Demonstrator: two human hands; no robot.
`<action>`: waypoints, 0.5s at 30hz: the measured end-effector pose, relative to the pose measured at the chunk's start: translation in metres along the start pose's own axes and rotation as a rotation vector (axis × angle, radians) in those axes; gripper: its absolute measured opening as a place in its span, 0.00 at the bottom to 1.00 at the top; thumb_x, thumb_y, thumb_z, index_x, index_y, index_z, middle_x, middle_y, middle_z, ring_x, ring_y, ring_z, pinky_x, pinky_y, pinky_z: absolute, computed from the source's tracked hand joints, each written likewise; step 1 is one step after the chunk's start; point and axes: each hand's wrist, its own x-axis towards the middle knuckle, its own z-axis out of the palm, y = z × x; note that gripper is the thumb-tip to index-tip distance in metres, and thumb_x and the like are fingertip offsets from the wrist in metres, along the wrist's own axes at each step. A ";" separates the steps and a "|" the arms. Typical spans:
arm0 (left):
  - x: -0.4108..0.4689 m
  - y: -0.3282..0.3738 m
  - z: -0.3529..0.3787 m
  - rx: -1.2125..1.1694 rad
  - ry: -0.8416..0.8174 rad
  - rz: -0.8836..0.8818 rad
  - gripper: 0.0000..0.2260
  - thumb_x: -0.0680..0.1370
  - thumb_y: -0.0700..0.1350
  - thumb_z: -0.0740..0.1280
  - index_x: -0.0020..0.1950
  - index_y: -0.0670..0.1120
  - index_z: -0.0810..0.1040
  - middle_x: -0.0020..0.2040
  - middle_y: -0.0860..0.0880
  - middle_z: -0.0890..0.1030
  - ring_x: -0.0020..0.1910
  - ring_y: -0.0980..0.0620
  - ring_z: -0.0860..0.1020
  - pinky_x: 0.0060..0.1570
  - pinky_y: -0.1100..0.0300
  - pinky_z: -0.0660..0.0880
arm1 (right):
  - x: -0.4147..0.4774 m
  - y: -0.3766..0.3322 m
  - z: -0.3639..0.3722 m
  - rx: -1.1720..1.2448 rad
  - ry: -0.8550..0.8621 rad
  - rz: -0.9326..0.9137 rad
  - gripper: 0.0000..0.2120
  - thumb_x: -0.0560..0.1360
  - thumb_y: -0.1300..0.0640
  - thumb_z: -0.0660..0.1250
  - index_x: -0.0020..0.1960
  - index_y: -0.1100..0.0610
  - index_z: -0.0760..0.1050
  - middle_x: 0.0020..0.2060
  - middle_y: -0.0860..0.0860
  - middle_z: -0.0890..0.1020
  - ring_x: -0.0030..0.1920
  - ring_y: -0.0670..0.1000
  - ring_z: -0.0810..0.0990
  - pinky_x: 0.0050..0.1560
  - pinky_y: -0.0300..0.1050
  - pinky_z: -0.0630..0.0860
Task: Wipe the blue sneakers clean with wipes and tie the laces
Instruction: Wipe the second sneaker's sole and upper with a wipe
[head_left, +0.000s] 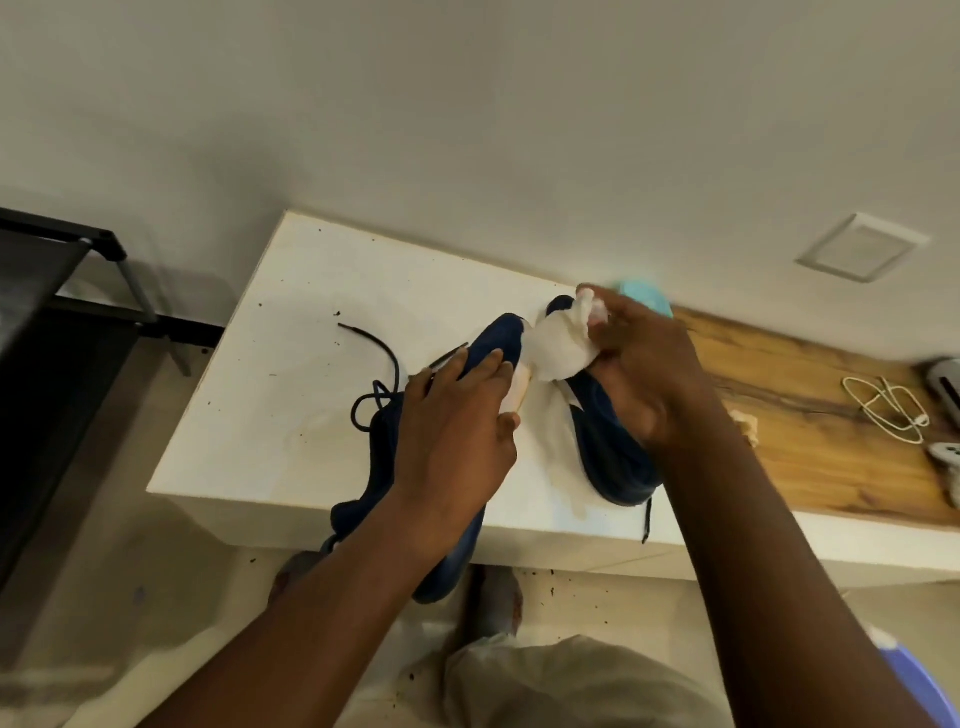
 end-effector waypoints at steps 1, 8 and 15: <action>0.001 -0.001 0.000 -0.008 -0.014 0.001 0.23 0.81 0.50 0.67 0.76 0.53 0.70 0.79 0.56 0.66 0.79 0.51 0.60 0.75 0.49 0.56 | -0.001 0.005 -0.004 0.149 -0.024 0.079 0.15 0.81 0.67 0.60 0.63 0.58 0.79 0.56 0.54 0.84 0.56 0.53 0.83 0.59 0.51 0.80; 0.005 -0.003 -0.002 -0.088 -0.114 0.045 0.28 0.77 0.48 0.72 0.76 0.52 0.71 0.75 0.53 0.71 0.75 0.48 0.69 0.70 0.43 0.68 | -0.010 0.032 -0.010 0.421 -0.082 0.198 0.11 0.81 0.66 0.60 0.56 0.56 0.78 0.49 0.55 0.86 0.49 0.54 0.86 0.47 0.51 0.84; 0.007 -0.009 -0.010 -0.106 -0.163 0.055 0.29 0.80 0.48 0.69 0.80 0.54 0.65 0.79 0.57 0.64 0.79 0.51 0.60 0.75 0.45 0.60 | -0.013 0.034 -0.014 0.173 0.088 -0.050 0.09 0.79 0.60 0.66 0.47 0.50 0.83 0.49 0.47 0.86 0.56 0.52 0.83 0.61 0.51 0.79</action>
